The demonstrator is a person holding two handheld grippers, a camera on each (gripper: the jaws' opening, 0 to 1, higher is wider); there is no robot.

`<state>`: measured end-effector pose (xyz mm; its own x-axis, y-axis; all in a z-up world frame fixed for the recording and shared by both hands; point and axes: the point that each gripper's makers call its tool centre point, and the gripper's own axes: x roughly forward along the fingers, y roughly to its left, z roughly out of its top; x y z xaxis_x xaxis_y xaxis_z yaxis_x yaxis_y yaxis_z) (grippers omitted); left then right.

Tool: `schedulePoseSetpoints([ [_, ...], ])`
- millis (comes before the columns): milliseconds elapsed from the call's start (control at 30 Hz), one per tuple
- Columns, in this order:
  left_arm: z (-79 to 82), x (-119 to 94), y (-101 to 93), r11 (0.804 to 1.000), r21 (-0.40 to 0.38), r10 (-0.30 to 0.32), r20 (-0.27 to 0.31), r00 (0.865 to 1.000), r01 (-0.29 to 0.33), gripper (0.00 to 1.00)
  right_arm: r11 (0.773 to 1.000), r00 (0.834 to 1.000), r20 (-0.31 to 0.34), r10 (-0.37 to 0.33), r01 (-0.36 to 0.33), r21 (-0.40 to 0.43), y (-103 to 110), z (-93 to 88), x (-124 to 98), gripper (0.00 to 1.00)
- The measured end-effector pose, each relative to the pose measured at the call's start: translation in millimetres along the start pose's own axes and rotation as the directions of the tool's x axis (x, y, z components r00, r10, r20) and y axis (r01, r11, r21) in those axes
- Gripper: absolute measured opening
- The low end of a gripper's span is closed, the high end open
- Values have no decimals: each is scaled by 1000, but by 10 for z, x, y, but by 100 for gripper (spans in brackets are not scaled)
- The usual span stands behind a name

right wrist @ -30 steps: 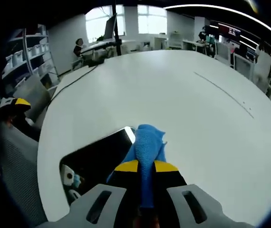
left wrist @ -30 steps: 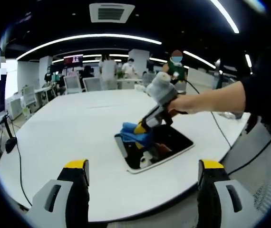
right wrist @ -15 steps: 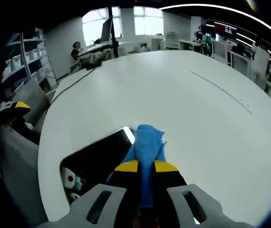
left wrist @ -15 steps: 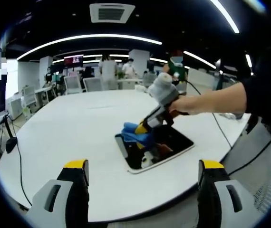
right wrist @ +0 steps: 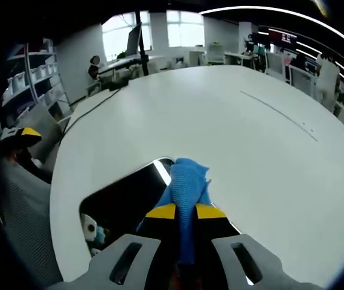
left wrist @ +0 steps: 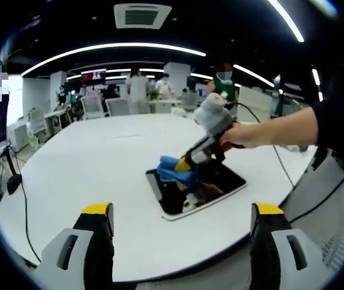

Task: Wipe the mirror surface with the cleaning cloth until all visible marks leave the cleaned area.

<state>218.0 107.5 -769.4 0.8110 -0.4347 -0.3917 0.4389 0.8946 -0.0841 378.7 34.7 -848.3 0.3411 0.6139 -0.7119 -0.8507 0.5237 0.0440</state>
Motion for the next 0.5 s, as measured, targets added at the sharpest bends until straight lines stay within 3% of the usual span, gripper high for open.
schedulePoseSetpoints([
  [500, 3, -5, 27, 1000, -7, 16, 2, 1000, -16, 97, 998, 999, -21, 39, -40, -45, 269, -128, -111, 5],
])
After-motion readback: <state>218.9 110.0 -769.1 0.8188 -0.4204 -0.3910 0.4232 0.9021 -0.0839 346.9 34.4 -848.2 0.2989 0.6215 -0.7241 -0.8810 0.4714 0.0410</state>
